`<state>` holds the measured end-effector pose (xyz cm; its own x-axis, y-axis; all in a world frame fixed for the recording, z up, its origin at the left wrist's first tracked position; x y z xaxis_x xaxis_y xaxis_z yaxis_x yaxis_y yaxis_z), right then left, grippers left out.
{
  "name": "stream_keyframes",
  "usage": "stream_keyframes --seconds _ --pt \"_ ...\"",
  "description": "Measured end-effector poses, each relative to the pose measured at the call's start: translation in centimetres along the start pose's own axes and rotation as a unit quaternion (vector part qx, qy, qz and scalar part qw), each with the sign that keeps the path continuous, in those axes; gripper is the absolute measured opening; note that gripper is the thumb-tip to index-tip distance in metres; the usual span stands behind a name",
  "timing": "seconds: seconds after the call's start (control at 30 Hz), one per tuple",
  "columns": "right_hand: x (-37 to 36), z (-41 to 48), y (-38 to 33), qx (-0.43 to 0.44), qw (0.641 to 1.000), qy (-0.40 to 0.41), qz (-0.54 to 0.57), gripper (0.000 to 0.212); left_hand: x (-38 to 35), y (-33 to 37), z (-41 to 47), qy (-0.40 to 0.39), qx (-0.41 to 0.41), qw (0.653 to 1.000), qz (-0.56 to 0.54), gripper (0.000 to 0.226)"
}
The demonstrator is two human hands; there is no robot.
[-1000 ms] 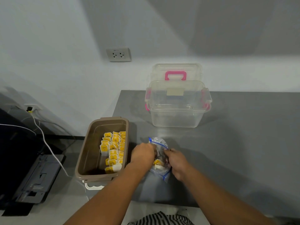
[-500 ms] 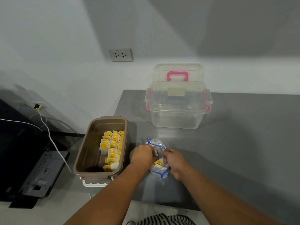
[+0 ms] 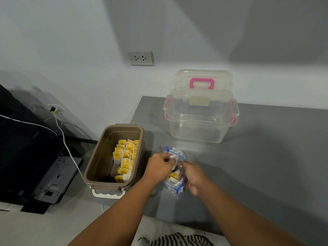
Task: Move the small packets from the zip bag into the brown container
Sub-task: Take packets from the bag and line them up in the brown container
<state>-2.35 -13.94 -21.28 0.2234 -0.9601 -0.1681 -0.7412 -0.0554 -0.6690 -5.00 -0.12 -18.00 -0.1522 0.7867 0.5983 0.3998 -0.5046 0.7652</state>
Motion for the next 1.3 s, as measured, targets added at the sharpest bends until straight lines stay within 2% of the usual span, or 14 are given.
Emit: stream_keyframes --seconds 0.1,0.17,0.37,0.57,0.67,0.73,0.8,0.93,1.17,1.3 --pt "-0.1 0.3 0.0 -0.01 1.0 -0.016 0.007 0.017 0.0 -0.3 0.3 -0.019 0.052 0.994 -0.095 0.01" --pt "-0.1 0.7 0.1 -0.012 1.0 -0.02 0.004 0.018 0.0 -0.3 0.3 -0.023 0.07 0.991 -0.108 0.017" --pt "-0.1 0.9 -0.3 -0.008 0.999 -0.039 -0.008 0.022 0.6 0.1 0.0 -0.018 0.05 0.998 -0.031 0.02" --pt "-0.3 1.2 -0.4 -0.013 0.999 -0.051 -0.009 0.018 1.4 1.1 -0.2 -0.041 0.052 0.998 -0.024 0.004" --pt "-0.2 1.8 -0.4 -0.014 0.998 -0.054 -0.014 0.02 1.6 1.6 -0.6 -0.1 0.062 0.99 -0.082 0.026" --pt "-0.2 2.1 -0.4 -0.011 0.998 -0.062 -0.009 0.023 1.8 1.8 -0.7 -0.119 0.048 0.989 -0.078 0.039" --pt "-0.3 2.2 -0.4 -0.008 0.997 -0.071 -0.012 0.021 2.3 1.7 -0.6 -0.103 0.039 0.993 -0.044 0.041" --pt "-0.5 2.2 -0.5 -0.001 0.996 -0.089 -0.017 0.021 3.9 2.0 -0.7 -0.042 0.011 0.999 -0.004 0.008" --pt "-1.5 2.5 0.1 -0.004 0.997 -0.071 0.018 0.021 8.4 4.7 -1.8 0.005 -0.101 0.995 0.014 0.018" --pt "-2.3 3.0 1.1 -0.021 0.998 -0.041 0.049 0.027 12.0 4.8 -1.8 -0.004 -0.129 0.992 -0.013 0.01"
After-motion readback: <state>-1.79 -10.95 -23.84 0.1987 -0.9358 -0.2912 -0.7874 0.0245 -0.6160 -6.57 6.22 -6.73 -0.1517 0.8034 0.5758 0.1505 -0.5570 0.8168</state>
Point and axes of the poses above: each hand's wrist, its own z-axis towards the middle knuckle, its own x-axis out of the back of the hand, y = z × x, the point moved 4 cm from there along z, towards the middle knuckle, and after that the axes turned 2 degrees about -x, right-handed, at the moved point
